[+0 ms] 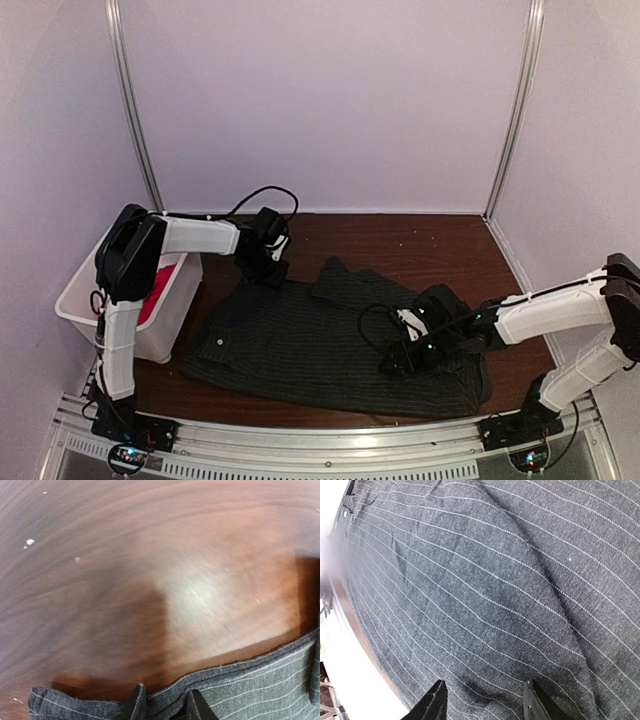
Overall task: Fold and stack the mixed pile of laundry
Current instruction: Rotate the 1/3-folded shirt at the center of the board, then pick up the 1/3-folded shirt from the center of the board.
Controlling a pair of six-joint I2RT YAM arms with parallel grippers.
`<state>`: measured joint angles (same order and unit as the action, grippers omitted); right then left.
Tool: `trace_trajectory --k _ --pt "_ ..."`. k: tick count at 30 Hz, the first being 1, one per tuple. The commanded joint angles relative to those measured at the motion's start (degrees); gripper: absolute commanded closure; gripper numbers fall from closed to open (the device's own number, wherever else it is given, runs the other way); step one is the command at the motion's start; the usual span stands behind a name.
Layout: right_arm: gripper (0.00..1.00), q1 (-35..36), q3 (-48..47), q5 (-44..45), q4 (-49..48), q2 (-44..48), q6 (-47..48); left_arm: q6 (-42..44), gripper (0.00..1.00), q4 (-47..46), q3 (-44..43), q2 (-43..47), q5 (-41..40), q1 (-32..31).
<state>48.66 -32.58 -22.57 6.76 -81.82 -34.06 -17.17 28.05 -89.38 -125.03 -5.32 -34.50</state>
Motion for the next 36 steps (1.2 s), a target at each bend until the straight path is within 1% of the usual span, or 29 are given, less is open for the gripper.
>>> trace_trajectory --k 1,3,4,6,7,9,13,18,24,28,29,31,33,34,36 --pt "0.47 0.8 2.63 -1.08 8.46 1.69 -2.88 1.07 0.69 1.62 7.23 4.04 5.26 -0.37" --pt "0.46 0.81 -0.3 -0.27 9.57 4.12 -0.38 1.05 0.63 -0.99 11.33 7.49 5.32 -0.31" --pt "0.45 0.74 -2.78 1.46 10.42 4.91 1.56 0.7 0.61 -1.85 12.47 9.01 5.32 -0.19" --pt "0.43 0.24 -8.68 8.23 12.75 4.76 5.72 -0.34 0.57 -2.58 13.29 11.31 5.32 0.03" --pt "0.43 -0.17 -11.73 9.63 13.28 3.68 7.72 -0.81 0.56 -3.02 13.35 12.36 6.29 0.05" --pt "0.43 -0.78 -17.56 11.75 13.55 -0.48 11.19 -1.82 0.52 -4.01 13.44 14.14 8.88 0.05" --pt "0.44 -0.78 -30.07 12.15 13.96 -11.42 16.53 -4.42 0.48 -3.54 13.11 15.36 8.98 0.7" --pt "0.43 -0.61 -40.95 10.81 12.19 -21.32 18.09 -7.7 0.45 -3.4 15.27 17.96 9.21 2.58" --pt "0.39 0.72 -49.12 8.25 10.67 -31.65 17.16 -8.32 0.4 -2.35 16.29 20.81 7.12 2.75" --pt "0.35 1.37 -53.82 10.21 11.56 -37.53 16.91 -8.4 0.39 -2.56 16.86 21.45 7.41 2.95" --pt "0.31 1.43 -54.72 11.29 12.16 -38.81 16.92 -8.41 0.39 -2.69 16.94 21.49 7.58 2.95" --pt "0.26 1.58 -56.55 13.76 13.82 -40.92 17.31 -8.41 0.39 -3.03 17.2 21.5 7.77 2.95" --pt "0.26 1.8 -58.56 17.28 15.97 -42.79 17.89 -8.45 0.39 -3.29 17.58 21.47 7.79 2.95" --pt "0.27 1.83 -59.37 19.48 17.07 -43.35 18.11 -8.47 0.39 -3.39 17.76 21.43 7.68 2.95" --pt "0.33 1.86 -60.11 24.08 18.23 -43.76 18.52 -8.41 0.39 -3.76 18.3 21.35 7.7 2.95"
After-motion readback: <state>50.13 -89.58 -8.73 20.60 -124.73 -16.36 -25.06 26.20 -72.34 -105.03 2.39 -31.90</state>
